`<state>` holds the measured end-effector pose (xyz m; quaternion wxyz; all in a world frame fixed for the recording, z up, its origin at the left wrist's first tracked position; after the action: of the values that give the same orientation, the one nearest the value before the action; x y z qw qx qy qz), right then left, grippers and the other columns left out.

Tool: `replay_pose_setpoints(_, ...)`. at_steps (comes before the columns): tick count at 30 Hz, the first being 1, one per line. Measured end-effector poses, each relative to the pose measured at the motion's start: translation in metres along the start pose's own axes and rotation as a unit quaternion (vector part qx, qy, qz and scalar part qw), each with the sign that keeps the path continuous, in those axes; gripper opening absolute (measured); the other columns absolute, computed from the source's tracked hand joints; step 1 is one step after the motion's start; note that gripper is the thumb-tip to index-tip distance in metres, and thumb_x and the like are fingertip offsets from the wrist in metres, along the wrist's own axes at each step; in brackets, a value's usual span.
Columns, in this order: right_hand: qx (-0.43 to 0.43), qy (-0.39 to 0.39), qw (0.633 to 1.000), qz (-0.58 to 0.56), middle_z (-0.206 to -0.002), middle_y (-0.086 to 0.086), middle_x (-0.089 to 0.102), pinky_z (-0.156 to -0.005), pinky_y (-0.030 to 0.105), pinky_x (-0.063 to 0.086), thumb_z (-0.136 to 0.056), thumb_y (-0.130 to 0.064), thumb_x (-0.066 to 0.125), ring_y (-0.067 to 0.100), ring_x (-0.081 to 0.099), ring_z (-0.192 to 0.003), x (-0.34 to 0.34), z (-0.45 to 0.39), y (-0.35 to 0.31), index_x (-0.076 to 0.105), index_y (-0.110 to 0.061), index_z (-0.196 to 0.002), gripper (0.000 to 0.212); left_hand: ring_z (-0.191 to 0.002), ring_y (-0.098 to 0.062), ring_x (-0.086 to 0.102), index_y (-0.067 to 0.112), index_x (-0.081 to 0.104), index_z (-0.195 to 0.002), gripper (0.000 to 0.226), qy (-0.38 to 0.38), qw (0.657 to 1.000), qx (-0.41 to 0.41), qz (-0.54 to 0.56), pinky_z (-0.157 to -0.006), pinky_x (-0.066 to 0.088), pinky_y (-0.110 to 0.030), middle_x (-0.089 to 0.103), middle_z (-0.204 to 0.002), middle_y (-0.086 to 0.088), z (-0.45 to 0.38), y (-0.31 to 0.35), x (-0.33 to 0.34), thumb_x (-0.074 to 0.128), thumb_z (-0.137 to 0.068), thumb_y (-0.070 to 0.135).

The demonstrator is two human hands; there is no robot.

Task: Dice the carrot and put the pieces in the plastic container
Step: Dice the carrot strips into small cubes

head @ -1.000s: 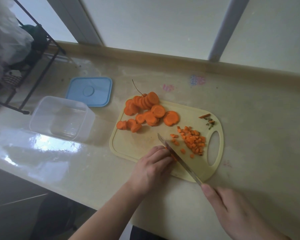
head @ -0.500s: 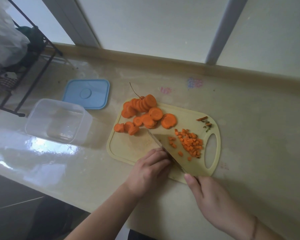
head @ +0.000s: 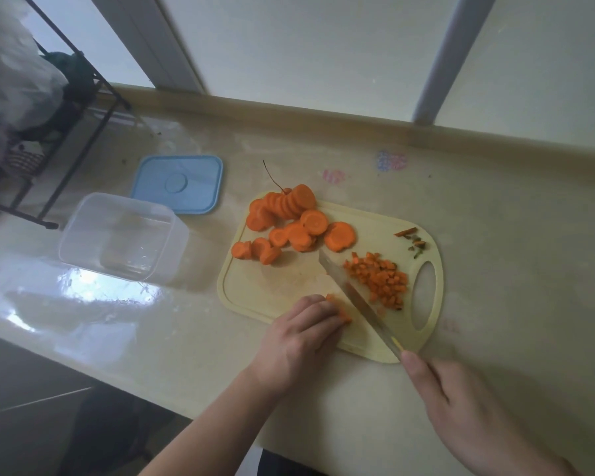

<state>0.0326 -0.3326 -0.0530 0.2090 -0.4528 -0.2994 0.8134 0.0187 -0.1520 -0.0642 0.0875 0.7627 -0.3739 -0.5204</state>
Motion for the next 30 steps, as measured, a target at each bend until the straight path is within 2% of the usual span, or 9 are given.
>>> replay_pose_setpoints(2, -0.014, 0.004, 1.0, 0.005, -0.055, -0.013, 0.055, -0.055, 0.018, 0.037, -0.083, -0.073, 0.016, 0.006, 0.053, -0.054, 0.003, 0.003, -0.002, 0.049, -0.032, -0.072, 0.053, -0.1, -0.031, 0.066, -0.002, 0.075, -0.1, 0.014, 0.001, 1.0, -0.001, -0.006, -0.087, 0.055, -0.038, 0.07, -0.106, -0.013, 0.004, 0.0, -0.001, 0.079, -0.087, 0.003)
replay_pose_setpoints(7, 0.008, -0.014, 1.0, 0.021, -0.069, -0.006, 0.062, -0.057, 0.024, 0.039, -0.065, -0.094, 0.003, 0.007, 0.058, -0.06, 0.013, 0.006, 0.012, 0.046, -0.009, -0.064, 0.095, -0.107, -0.031, 0.065, 0.0, 0.075, -0.107, 0.025, -0.008, 1.0, -0.017, -0.014, -0.092, 0.054, -0.039, 0.07, -0.113, -0.012, 0.008, -0.005, 0.004, 0.082, -0.083, -0.001)
replay_pose_setpoints(12, 0.026, -0.012, 0.999, 0.042, -0.067, -0.003, 0.065, -0.057, 0.026, 0.042, -0.061, -0.097, -0.002, 0.002, 0.061, -0.061, 0.013, 0.01, 0.021, 0.054, -0.008, -0.065, 0.104, -0.107, -0.03, 0.065, 0.002, 0.075, -0.106, 0.023, -0.014, 0.999, -0.031, -0.006, -0.091, 0.054, -0.038, 0.07, -0.113, -0.01, 0.008, -0.009, 0.008, 0.081, -0.084, -0.002)
replay_pose_setpoints(16, 0.026, 0.0, 0.998, 0.061, -0.069, 0.005, 0.066, -0.064, 0.031, 0.045, -0.074, -0.083, 0.005, 0.009, 0.062, -0.07, 0.015, 0.01, 0.02, 0.059, -0.01, -0.07, 0.091, -0.108, -0.027, 0.064, 0.002, 0.075, -0.104, 0.02, -0.008, 0.999, -0.033, 0.006, -0.091, 0.054, -0.036, 0.07, -0.111, -0.009, 0.007, -0.012, 0.007, 0.08, -0.085, 0.0)
replay_pose_setpoints(20, 0.0, -0.011, 0.999, 0.046, -0.072, -0.005, 0.065, -0.066, 0.035, 0.049, -0.079, -0.083, 0.007, 0.008, 0.061, -0.068, 0.024, -0.003, 0.009, 0.055, -0.016, -0.071, 0.083, -0.109, -0.025, 0.064, 0.002, 0.076, -0.1, 0.011, 0.001, 1.0, -0.027, 0.016, -0.094, 0.054, -0.034, 0.07, -0.107, -0.01, 0.002, -0.008, 0.004, 0.073, -0.091, 0.008)
replay_pose_setpoints(23, -0.032, -0.023, 0.999, 0.028, -0.062, -0.001, 0.059, -0.061, 0.037, 0.044, -0.087, -0.073, 0.015, 0.012, 0.057, -0.06, 0.029, -0.017, -0.007, 0.048, -0.015, -0.063, 0.071, -0.107, -0.027, 0.064, 0.001, 0.075, -0.099, 0.011, 0.005, 0.999, -0.023, 0.022, -0.094, 0.054, -0.035, 0.069, -0.105, -0.011, 0.0, -0.006, 0.003, 0.071, -0.093, 0.008)
replay_pose_setpoints(28, -0.012, -0.016, 1.0, 0.003, -0.047, -0.011, 0.048, -0.052, 0.021, 0.036, -0.093, -0.053, 0.034, 0.006, 0.049, -0.047, 0.016, -0.02, -0.007, 0.037, -0.015, -0.054, 0.054, -0.099, -0.029, 0.064, 0.001, 0.074, -0.096, 0.011, 0.011, 1.0, -0.023, 0.01, -0.093, 0.054, -0.035, 0.068, -0.101, -0.01, -0.001, -0.004, 0.0, 0.079, -0.086, 0.002)
replay_pose_setpoints(30, -0.002, -0.007, 1.0, -0.006, -0.045, -0.011, 0.045, -0.05, 0.019, 0.035, -0.09, -0.054, 0.033, 0.006, 0.047, -0.045, 0.01, -0.017, -0.003, 0.036, -0.015, -0.054, 0.053, -0.097, -0.029, 0.065, 0.001, 0.075, -0.093, 0.009, 0.018, 1.0, -0.024, 0.004, -0.093, 0.054, -0.035, 0.069, -0.099, -0.01, -0.002, -0.003, -0.001, 0.08, -0.086, 0.002)
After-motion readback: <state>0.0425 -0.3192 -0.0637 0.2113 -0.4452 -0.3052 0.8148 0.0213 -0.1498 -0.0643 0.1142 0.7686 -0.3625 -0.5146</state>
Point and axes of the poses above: each hand's wrist, its own z-axis away from the middle knuckle, its own x-axis out of the palm, y = z × x, the point moved 10 cm from there along -z, towards the middle knuckle
